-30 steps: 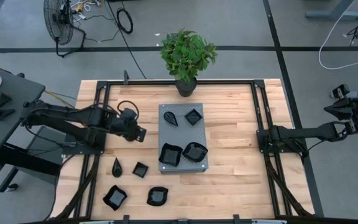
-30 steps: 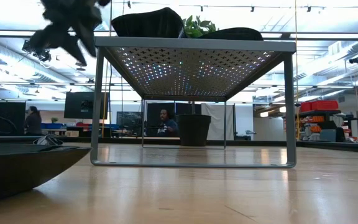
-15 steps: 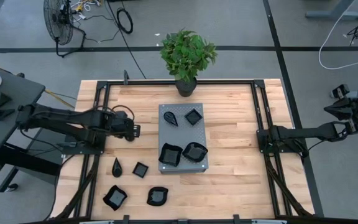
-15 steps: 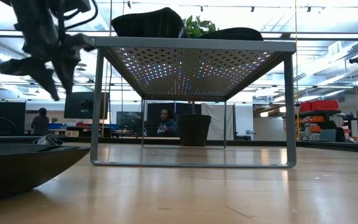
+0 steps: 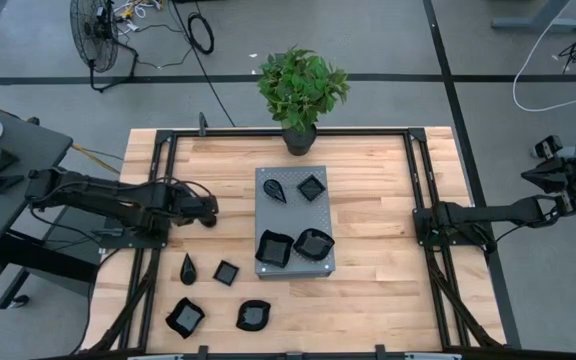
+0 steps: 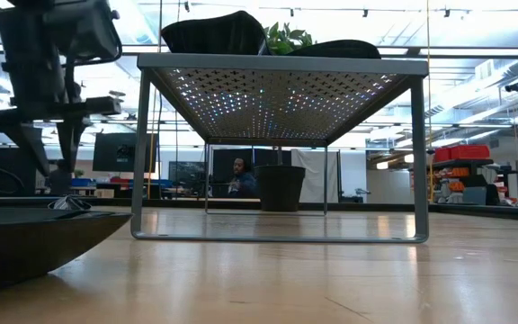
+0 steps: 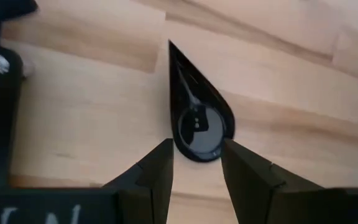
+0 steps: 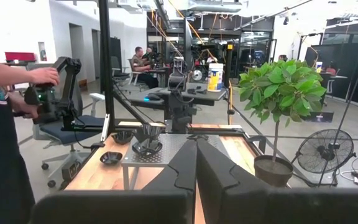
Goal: Pick & Place Mini shaped plates
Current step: Stack the black bowl on top of the black bowl on the shelf
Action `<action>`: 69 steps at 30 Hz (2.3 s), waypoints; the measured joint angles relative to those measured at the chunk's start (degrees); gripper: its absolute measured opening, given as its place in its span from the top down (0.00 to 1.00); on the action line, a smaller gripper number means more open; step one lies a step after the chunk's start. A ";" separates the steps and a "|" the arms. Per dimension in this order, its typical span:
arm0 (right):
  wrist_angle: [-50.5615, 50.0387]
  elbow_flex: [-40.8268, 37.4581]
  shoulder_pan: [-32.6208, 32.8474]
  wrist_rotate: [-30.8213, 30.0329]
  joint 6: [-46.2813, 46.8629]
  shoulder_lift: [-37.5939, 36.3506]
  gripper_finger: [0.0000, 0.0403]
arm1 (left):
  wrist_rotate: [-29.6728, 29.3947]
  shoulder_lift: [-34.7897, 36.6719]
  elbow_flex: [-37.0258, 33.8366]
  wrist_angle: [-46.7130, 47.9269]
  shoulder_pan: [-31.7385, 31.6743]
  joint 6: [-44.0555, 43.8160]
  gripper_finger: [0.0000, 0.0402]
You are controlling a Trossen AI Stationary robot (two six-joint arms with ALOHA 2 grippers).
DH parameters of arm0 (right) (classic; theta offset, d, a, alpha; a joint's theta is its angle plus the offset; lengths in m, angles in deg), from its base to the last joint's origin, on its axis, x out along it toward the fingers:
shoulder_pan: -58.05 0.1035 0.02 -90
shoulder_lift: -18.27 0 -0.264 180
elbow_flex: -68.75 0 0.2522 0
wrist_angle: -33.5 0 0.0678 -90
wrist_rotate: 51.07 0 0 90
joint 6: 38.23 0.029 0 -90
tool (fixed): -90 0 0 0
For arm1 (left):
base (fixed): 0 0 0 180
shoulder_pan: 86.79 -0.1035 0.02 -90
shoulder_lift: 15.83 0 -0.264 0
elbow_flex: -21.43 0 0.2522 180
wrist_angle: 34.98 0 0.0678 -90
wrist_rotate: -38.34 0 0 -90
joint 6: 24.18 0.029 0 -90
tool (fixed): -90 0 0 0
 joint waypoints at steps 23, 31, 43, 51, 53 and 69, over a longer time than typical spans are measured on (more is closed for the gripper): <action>-0.02 0.00 0.01 0.00 0.00 0.00 0.96 | -6.93 -7.70 -4.27 -5.83 -1.21 -1.43 0.65; -0.02 -0.02 0.02 0.01 0.00 0.00 0.96 | -6.11 -10.80 -4.27 -7.66 -2.80 0.32 0.65; -0.01 0.00 0.02 0.00 -0.01 0.00 0.96 | -6.25 -11.30 -4.69 -9.51 -4.17 0.95 0.65; -0.02 0.00 0.00 -0.01 0.00 0.00 0.96 | -5.21 -11.30 -5.71 -11.16 -4.17 0.69 0.65; -0.02 0.00 0.00 -0.01 0.00 0.00 0.96 | -5.28 -11.30 -5.71 -11.20 -4.17 0.69 0.65; -0.02 -0.02 0.02 0.01 0.00 0.00 0.96 | -5.41 -11.30 -5.71 -11.20 -4.15 0.95 0.94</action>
